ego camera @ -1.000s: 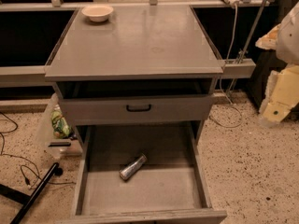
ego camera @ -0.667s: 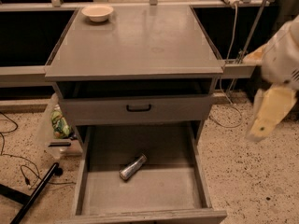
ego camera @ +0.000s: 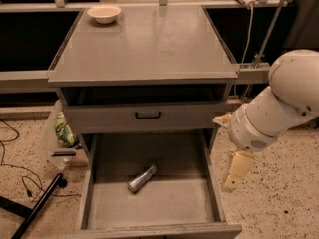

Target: Pick redbull can from middle drawer and place on counter

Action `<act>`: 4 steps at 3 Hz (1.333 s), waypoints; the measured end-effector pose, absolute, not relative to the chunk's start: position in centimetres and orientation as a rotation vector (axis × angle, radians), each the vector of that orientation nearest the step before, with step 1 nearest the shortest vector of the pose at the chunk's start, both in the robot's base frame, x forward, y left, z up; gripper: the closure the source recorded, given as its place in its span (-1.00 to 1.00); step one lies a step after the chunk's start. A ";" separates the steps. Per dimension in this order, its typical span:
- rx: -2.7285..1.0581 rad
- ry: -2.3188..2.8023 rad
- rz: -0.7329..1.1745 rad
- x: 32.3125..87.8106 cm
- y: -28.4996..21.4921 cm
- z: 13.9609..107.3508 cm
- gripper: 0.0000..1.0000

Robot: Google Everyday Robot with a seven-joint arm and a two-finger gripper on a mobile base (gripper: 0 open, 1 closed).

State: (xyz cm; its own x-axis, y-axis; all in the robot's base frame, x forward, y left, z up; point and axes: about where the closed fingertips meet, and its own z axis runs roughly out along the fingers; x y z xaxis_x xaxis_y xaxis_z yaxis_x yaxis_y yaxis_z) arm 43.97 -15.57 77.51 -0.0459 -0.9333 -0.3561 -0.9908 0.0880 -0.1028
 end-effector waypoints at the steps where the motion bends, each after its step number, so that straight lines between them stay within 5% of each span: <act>1: -1.905 2.042 0.243 44.0 -15.6 77.5 -1.00; 4: -1.891 1.813 0.443 46.2 -7.0 63.5 -1.00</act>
Offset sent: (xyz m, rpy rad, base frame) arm 0.0123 0.0362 -0.1023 0.1576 0.0809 0.0493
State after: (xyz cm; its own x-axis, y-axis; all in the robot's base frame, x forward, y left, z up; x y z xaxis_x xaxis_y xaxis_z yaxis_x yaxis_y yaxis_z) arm 46.19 -7.04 63.51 0.0698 -0.8380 -0.5412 -0.9931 -0.0071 -0.1171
